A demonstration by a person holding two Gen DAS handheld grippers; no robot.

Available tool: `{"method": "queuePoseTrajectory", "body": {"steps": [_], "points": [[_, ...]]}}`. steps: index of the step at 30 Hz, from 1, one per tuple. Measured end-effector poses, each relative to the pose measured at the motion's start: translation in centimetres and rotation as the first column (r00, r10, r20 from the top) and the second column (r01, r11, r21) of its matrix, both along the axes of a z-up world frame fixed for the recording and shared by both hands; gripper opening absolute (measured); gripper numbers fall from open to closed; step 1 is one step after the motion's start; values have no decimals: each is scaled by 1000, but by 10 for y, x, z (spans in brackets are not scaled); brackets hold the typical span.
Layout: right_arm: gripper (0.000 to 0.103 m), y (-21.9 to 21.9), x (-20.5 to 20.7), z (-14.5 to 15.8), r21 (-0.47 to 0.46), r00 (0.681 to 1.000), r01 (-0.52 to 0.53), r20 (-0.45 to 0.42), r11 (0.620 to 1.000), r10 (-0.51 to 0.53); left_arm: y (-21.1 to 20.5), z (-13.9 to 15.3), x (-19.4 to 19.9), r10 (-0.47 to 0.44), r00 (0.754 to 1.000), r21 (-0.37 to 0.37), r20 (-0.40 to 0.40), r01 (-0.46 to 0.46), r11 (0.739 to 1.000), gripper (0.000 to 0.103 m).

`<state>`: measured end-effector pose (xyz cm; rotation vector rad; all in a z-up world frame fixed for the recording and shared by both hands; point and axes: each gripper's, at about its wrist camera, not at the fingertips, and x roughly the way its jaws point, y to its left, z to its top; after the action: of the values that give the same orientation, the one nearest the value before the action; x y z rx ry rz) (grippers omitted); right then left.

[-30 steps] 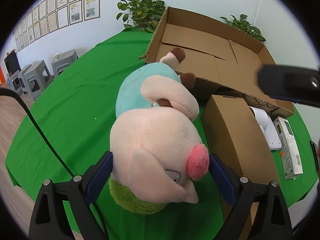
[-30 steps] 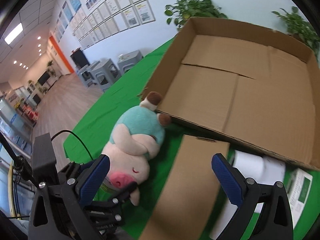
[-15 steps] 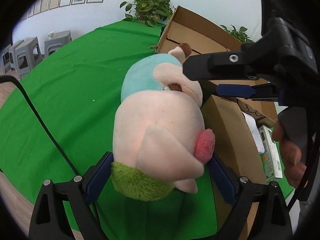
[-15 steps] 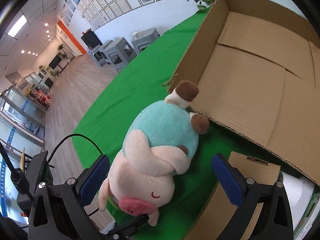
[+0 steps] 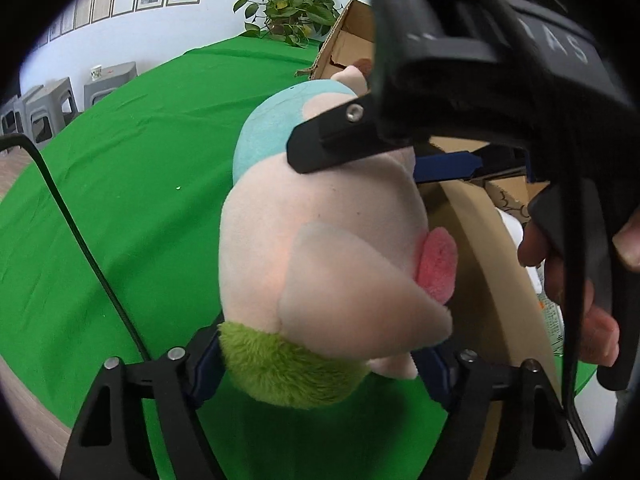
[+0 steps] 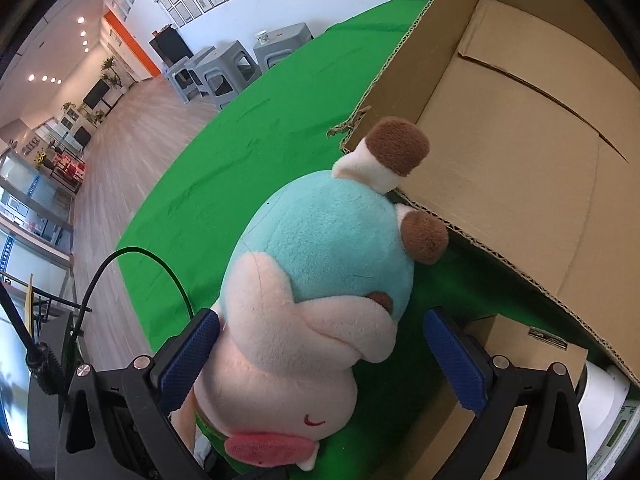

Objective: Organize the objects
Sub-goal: 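Close the right gripper on the plush pig's body while the left gripper grasps its green tail end, then lift the plush pig with both grippers and carry it over the cardboard tray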

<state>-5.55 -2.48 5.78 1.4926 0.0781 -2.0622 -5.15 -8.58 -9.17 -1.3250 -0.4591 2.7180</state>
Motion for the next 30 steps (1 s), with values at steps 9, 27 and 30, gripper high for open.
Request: {"method": "queuePoseTrajectory", "body": {"steps": [9, 27, 30], "points": [[101, -32, 13, -12, 25, 999, -37, -22, 999, 37, 14, 7, 3, 0, 1000, -36, -20, -1, 999, 62], [79, 62, 36, 132, -291, 945, 24, -305, 956, -117, 115, 139, 10, -92, 957, -285, -276, 10, 958, 52], [78, 79, 47, 171, -316, 915, 36, -371, 948, -158, 130, 163, 10, -112, 937, -318, -331, 1, 948, 52]]}}
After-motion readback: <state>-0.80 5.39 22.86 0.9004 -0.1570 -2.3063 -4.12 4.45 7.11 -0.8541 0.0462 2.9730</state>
